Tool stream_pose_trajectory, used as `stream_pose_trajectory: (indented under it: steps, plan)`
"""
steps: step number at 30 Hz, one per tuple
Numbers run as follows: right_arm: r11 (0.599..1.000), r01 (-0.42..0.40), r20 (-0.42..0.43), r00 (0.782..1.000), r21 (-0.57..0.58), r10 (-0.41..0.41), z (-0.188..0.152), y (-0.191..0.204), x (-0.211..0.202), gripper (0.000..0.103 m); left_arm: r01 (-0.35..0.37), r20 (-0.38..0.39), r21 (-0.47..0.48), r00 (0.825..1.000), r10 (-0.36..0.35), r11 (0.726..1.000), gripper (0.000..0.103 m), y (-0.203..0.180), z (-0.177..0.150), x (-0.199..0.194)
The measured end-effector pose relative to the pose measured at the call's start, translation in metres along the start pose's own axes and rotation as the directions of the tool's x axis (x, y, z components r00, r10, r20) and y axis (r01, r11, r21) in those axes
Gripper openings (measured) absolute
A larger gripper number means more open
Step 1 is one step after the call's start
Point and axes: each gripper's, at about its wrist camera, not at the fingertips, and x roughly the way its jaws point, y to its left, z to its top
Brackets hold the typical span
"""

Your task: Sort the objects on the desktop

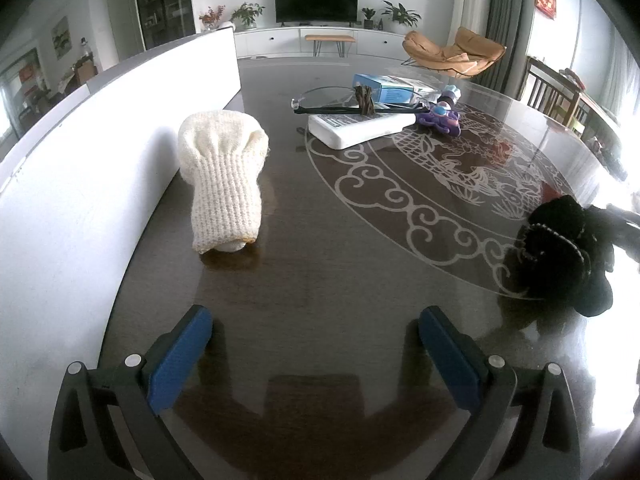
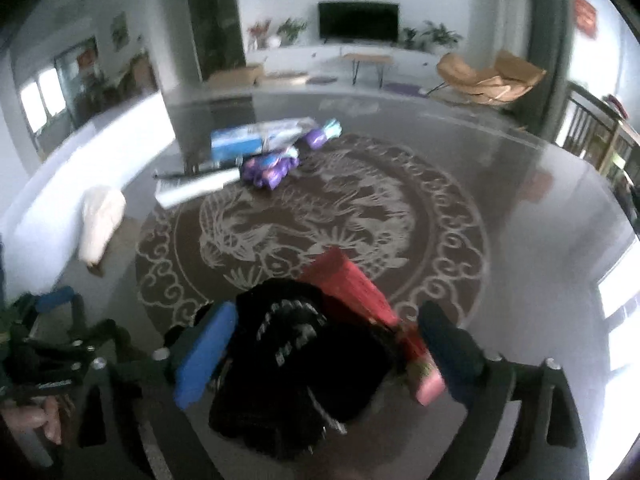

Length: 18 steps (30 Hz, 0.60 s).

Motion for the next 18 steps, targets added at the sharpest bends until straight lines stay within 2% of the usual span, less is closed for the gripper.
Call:
stream_pose_trajectory:
  steps: [3,7,11,18]
  plan:
    - [1.0,0.002,0.027,1.0,0.0,-0.002,-0.011,-0.005,-0.016,0.097,-0.001,0.0,-0.001,1.0,0.001,1.0,0.103,0.0,-0.001,-0.001]
    - [0.999,-0.008,0.009,1.0,-0.034,0.009,-0.03,0.008,-0.027,0.097,-0.002,0.001,-0.001,1.0,0.002,1.0,0.103,0.001,-0.001,-0.001]
    - [0.992,-0.092,-0.025,0.996,-0.083,0.09,-0.048,0.028,-0.029,0.097,-0.001,0.001,-0.001,1.0,0.001,1.0,0.103,0.001,-0.001,-0.001]
    - [0.964,-0.168,-0.115,0.983,-0.204,0.146,-0.071,0.064,-0.016,0.097,-0.001,0.001,-0.001,1.0,0.001,1.0,0.103,0.001,-0.001,-0.001]
